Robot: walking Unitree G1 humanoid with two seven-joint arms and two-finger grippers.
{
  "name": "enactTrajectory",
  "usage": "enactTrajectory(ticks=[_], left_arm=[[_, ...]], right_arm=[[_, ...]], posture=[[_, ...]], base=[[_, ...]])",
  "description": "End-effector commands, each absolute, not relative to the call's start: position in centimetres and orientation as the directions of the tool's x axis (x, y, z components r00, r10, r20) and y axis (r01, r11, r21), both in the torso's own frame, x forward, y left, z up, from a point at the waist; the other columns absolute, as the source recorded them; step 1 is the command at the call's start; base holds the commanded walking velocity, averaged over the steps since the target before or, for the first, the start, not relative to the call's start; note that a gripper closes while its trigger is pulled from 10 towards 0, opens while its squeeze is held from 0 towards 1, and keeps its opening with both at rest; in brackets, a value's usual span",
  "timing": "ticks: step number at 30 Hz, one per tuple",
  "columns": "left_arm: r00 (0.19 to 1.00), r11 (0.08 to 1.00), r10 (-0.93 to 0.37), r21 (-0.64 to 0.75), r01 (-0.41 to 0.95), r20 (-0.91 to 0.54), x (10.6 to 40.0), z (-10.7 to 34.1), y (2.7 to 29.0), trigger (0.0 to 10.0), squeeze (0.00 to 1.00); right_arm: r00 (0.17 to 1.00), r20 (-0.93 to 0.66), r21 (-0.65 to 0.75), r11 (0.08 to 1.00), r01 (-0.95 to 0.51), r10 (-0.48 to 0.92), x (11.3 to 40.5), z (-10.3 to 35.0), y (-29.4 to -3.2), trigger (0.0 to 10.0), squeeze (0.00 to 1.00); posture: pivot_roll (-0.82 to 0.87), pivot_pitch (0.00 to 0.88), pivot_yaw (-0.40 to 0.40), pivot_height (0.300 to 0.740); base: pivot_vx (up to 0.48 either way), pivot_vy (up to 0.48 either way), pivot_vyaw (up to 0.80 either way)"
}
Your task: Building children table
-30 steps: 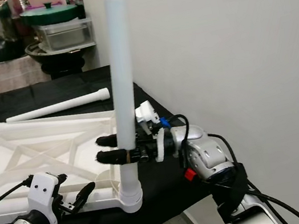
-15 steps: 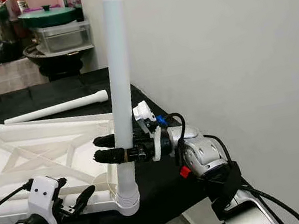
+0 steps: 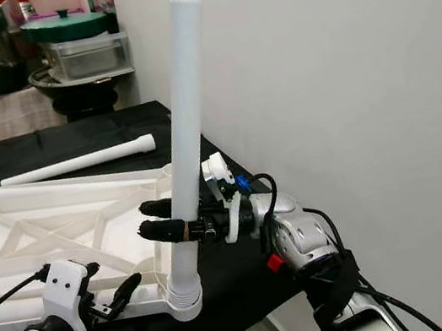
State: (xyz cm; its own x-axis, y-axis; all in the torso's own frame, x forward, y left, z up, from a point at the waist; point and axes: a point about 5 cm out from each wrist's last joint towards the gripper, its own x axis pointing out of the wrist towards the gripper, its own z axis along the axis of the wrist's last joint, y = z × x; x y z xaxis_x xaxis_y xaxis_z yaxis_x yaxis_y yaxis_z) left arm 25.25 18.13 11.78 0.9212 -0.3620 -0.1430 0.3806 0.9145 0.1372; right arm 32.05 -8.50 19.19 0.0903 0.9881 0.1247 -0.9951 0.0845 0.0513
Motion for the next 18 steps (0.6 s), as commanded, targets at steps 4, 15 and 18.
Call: enactTrajectory(ticks=[4,15,18], left_arm=[[0.922,0.915,-0.363,0.134,0.38,-0.131,25.5,11.8,17.7,10.0,0.0],[0.924,0.917,-0.361,0.128,0.377,-0.129,25.6,11.6,17.5,10.0,0.0],[0.926,0.92,-0.356,0.127,0.371,-0.126,25.7,11.6,17.5,10.0,0.0]], right_arm=[[0.248,0.016,0.132,0.244,-0.961,0.969,32.1,15.9,-7.8,0.0,0.0],[0.486,-0.105,0.129,0.496,-0.858,0.868,32.5,15.4,-8.2,0.0,0.0],[0.573,-0.148,0.141,0.59,-0.795,0.806,32.7,14.9,-8.3,0.0,0.0]], posture=[[0.11,0.0,-0.096,0.74],[0.09,0.0,-0.091,0.74],[0.09,0.0,-0.092,0.74]], base=[[0.0,0.0,0.0],[0.0,0.0,0.0],[0.0,0.0,0.0]])
